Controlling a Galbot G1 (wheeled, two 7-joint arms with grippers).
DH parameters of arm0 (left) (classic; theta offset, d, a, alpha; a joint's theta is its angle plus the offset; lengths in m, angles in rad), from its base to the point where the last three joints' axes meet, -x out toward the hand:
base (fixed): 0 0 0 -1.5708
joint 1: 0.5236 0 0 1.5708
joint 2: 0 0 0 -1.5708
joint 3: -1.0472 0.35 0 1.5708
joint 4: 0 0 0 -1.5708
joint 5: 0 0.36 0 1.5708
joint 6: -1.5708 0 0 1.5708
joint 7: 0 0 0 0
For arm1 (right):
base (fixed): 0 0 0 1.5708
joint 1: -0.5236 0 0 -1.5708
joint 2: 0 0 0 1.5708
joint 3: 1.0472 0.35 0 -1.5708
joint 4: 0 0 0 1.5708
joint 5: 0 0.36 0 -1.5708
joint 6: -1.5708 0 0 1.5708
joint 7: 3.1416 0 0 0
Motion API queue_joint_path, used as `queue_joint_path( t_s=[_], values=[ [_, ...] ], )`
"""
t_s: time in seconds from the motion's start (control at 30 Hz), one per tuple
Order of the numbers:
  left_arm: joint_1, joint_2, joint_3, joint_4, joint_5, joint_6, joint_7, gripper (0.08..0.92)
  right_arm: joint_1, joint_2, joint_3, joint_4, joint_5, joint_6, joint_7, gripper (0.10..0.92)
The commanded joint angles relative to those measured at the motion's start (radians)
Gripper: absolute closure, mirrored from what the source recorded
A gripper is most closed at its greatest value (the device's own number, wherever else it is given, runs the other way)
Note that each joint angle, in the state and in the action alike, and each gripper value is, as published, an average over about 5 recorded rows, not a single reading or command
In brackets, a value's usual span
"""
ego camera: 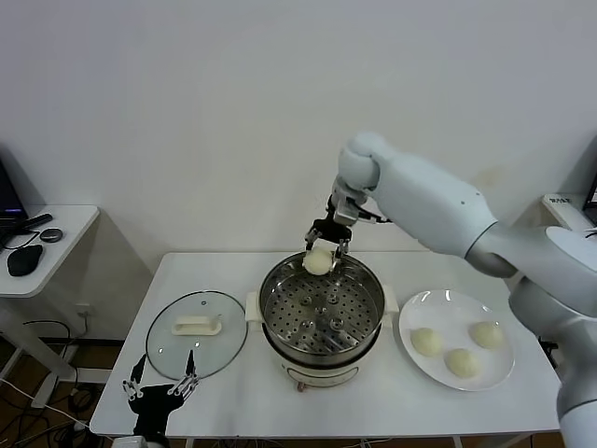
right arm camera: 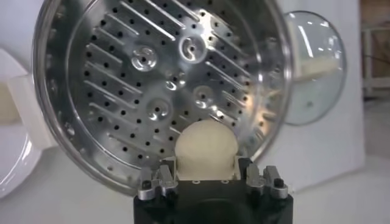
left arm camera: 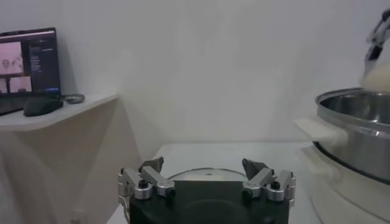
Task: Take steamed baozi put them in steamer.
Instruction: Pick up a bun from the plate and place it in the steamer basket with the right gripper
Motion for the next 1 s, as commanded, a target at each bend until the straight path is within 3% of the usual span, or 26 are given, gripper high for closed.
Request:
queue_joint_path(
  t_s=[0.03,0.57,0.83,1.0],
  values=[
    [-0.003,-0.001,-0.003,-0.002,-0.008,0.002,0.001,0.177,-0.071,0.02,0.006,0.011,-0.117,0.052,0.0,0.431],
    [-0.01,-0.005,-0.003,0.017,-0.009,0.004,-0.001,0.177,-0.137,0.036,0.089,-0.029,-0.253,0.048,0.076,0.411],
    [-0.019,-0.008,0.005,0.026,-0.009,0.006,0.001,0.177,-0.064,-0.011,0.083,0.008,-0.021,-0.046,0.023,0.222],
    [-0.021,-0.007,0.006,0.031,-0.01,0.007,0.003,0.177,0.02,-0.112,0.115,0.067,0.149,-0.167,-0.016,0.203]
  ],
)
